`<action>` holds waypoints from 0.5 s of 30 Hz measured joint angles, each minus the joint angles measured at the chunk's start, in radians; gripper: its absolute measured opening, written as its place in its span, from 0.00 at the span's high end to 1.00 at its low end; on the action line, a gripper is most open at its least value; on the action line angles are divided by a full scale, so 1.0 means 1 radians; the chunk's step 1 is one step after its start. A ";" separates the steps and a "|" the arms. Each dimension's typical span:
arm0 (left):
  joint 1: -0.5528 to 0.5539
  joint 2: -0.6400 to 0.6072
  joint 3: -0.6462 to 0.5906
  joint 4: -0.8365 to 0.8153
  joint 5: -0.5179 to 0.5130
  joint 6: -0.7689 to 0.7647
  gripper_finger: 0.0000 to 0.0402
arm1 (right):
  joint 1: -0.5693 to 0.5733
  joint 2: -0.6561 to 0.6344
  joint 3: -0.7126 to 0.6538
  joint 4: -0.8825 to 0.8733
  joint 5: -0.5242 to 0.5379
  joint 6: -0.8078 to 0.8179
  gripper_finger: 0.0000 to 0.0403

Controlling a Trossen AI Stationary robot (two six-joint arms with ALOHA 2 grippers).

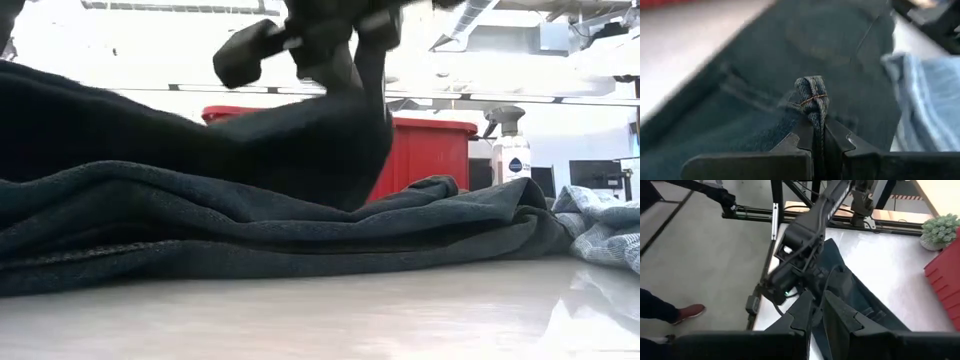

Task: Fold Laundry from Bin
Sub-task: Fold the blue denim pants

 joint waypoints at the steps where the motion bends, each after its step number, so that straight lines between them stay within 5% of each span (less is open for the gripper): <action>1: -0.003 0.008 0.000 0.013 0.024 -0.017 1.00 | 0.004 -0.002 0.000 0.000 0.001 0.004 0.83; 4: -0.003 0.010 0.000 0.087 0.162 0.030 1.00 | 0.019 -0.002 0.000 -0.001 0.002 0.005 0.83; 10: 0.015 0.004 0.000 0.308 0.426 0.377 0.94 | 0.037 -0.001 0.000 -0.001 0.001 0.000 0.83; 15: 0.026 -0.011 0.001 0.282 0.464 0.432 0.76 | 0.035 -0.001 0.000 -0.002 0.002 0.014 0.82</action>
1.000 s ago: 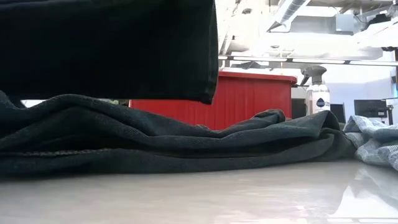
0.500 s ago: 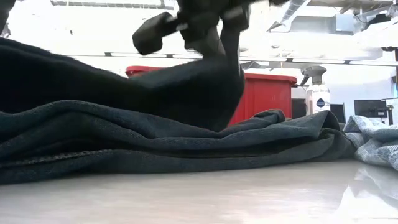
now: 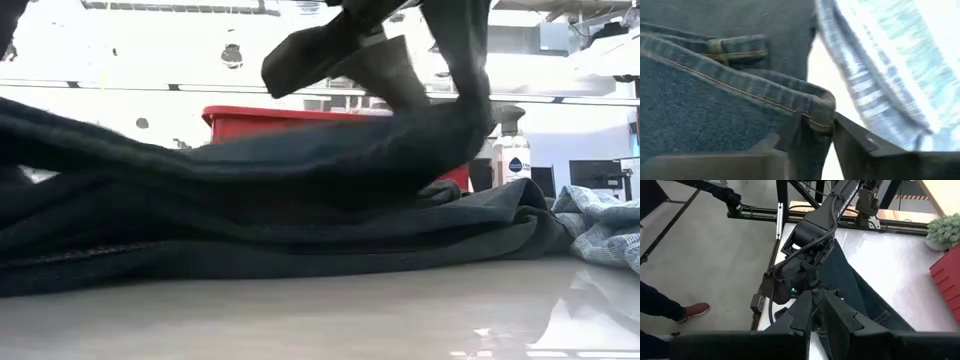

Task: Fold Laundry from Bin
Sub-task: Fold the blue denim pants

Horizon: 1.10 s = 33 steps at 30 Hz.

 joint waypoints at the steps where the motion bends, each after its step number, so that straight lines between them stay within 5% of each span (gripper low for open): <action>1: 0.003 0.000 0.000 -0.024 -0.006 0.001 0.72 | 0.000 0.000 0.000 0.000 0.000 0.009 0.81; 9: 0.006 -0.067 0.000 -0.202 -0.152 -0.040 0.46 | 0.016 0.000 0.000 -0.094 0.000 0.130 0.71; 19: 0.021 -0.225 0.000 -0.194 -0.153 0.228 0.43 | 0.055 -0.001 -0.173 -0.131 0.102 0.299 0.67; 23: 0.085 -0.225 -0.001 -0.190 0.060 0.343 0.43 | 0.057 0.001 -0.254 -0.069 0.083 0.336 0.67; 26: 0.124 -0.225 -0.001 -0.172 0.127 0.494 0.43 | 0.089 -0.003 -0.268 -0.010 0.047 0.378 0.67; 33: 0.264 -0.270 -0.029 -0.246 0.400 0.769 0.43 | 0.267 -0.004 -0.269 0.033 0.085 0.610 0.67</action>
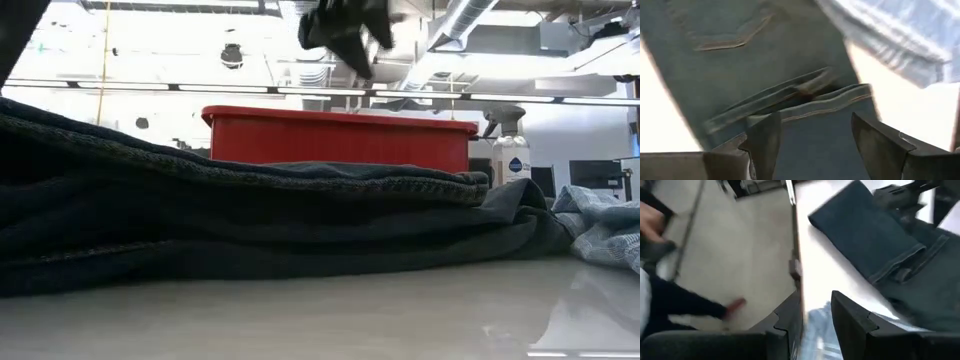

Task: Fold Laundry from Bin
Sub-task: Fold the blue denim pants

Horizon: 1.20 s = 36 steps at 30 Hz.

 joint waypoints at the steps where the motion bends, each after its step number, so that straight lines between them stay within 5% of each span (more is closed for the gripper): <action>1: 0.015 -0.019 -0.031 0.013 0.019 0.023 0.43 | 0.032 0.000 0.000 0.007 0.033 0.040 0.67; 5: 0.078 -0.160 -0.218 0.118 0.127 0.023 0.44 | 0.161 0.002 -0.002 0.008 0.212 0.160 0.67; 10: 0.176 -0.424 -0.564 0.466 0.151 -0.029 0.44 | 0.272 0.003 -0.003 0.008 0.414 0.170 0.67; 16: 0.236 -0.509 -0.899 0.800 0.313 -0.048 0.44 | 0.271 0.000 -0.003 -0.007 0.473 0.161 0.67; 26: 0.267 -0.448 -0.999 0.883 0.419 0.230 0.44 | 0.145 -0.006 -0.003 -0.012 0.491 0.187 0.67; 36: 0.292 -0.295 -1.015 0.931 0.562 0.340 0.44 | 0.041 -0.006 -0.002 -0.001 0.490 0.194 0.67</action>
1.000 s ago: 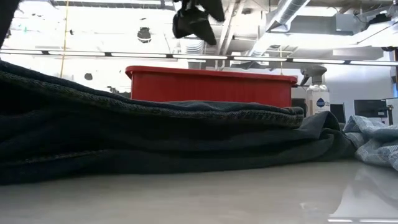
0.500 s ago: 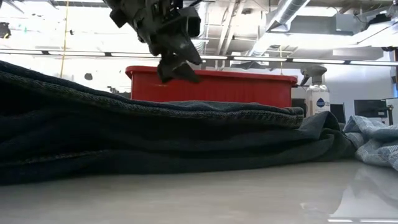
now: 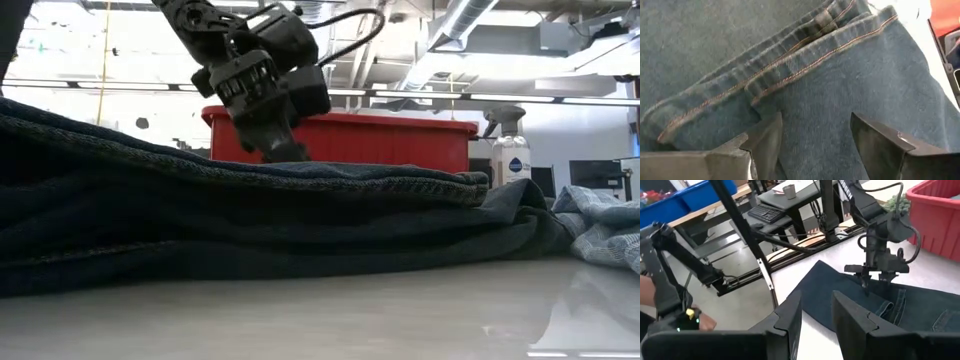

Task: Fold Laundry from Bin
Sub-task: Fold the blue denim pants

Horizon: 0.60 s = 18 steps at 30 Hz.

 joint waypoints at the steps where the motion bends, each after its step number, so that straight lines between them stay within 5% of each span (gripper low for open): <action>1: 0.000 0.006 0.001 0.004 0.001 0.009 0.44 | -0.005 0.000 0.000 0.003 0.000 0.000 0.67; 12: 0.011 0.095 0.002 0.017 0.082 0.026 0.45 | -0.050 0.000 0.000 0.012 -0.002 0.000 0.67; 18: 0.013 0.085 0.004 0.014 0.102 -0.022 0.65 | -0.063 0.000 0.000 0.010 -0.003 0.000 0.67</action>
